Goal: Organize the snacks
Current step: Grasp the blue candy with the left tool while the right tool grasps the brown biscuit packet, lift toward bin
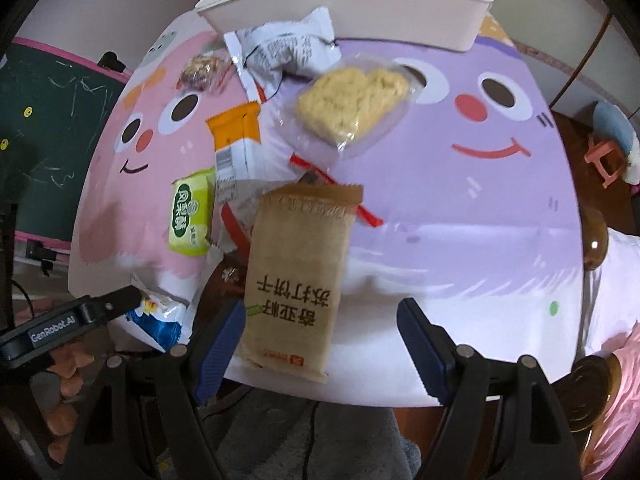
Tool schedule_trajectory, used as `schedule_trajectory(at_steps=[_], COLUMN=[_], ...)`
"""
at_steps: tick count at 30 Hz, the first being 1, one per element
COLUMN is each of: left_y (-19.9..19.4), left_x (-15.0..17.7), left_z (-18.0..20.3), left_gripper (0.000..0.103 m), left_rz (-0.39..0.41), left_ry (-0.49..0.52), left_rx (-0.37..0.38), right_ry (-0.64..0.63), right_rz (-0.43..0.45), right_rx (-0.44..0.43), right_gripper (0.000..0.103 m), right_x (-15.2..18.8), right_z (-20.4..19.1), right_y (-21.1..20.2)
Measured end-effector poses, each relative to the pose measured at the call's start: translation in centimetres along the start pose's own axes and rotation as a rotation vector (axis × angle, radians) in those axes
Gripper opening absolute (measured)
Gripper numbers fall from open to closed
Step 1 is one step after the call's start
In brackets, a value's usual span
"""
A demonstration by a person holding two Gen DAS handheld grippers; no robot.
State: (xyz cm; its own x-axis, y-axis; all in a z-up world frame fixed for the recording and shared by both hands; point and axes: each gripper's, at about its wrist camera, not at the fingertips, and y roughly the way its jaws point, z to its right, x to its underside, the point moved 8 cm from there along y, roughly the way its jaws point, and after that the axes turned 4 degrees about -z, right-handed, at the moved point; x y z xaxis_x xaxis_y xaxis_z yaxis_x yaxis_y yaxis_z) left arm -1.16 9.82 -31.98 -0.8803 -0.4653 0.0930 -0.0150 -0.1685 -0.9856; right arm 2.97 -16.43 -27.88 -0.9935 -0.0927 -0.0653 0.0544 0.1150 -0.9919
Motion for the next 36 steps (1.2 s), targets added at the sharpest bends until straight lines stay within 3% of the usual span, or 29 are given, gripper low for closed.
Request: schedule_trajectory(at_steps=[3,5,7,12,14,16,18,29,36], left_y=[1.0,2.0,2.6,2.5,2.3,2.1,2.0,-1.7,-5.3], left_x=[0.6,1.1,1.6,0.8,0.4,0.2,0.1,-1.3,-2.7], left_z=[0.5,1.2,1.5,2.2,2.3,2.8,3.3,6.6,8.5], left_gripper=[0.082,0.074,0.074,0.067,0.048,0.035,0.033,0.029,0.029], left_rz=[-0.032,-0.07,-0.088,-0.057,-0.048,-0.032,-0.019,0.131,0.2], left_ry=[-0.006,0.0,0.0,0.007,0.012,0.042,0.069,0.217,0.27], left_rx=[0.01,0.025,0.023,0.016,-0.008,-0.036,-0.049,-0.071,-0.059], right_ry=[-0.013,-0.021,-0.023,-0.038,-0.042,-0.041,-0.056,-0.062,-0.042], right_rz=[-0.012,-0.017,-0.021,-0.024,-0.03,-0.029,-0.025,0.029,0.093], right_rx=[-0.003,-0.002,0.002,0.02,0.044,0.042,0.033,0.08,0.057], right_gripper=[0.079,0.079,0.079,0.079,0.078,0.076,0.06,0.055,0.054], right_x=[0.1,0.1,0.1,-0.2,-0.2,-0.2,-0.2,-1.1,-2.3], right_z=[-0.5,-0.7,-0.9,-1.2,-1.0,-1.0,-1.2,0.4,1.7], right_y=[0.6,1.0,1.4,2.2,2.7,2.9,2.8,1.4,-1.9])
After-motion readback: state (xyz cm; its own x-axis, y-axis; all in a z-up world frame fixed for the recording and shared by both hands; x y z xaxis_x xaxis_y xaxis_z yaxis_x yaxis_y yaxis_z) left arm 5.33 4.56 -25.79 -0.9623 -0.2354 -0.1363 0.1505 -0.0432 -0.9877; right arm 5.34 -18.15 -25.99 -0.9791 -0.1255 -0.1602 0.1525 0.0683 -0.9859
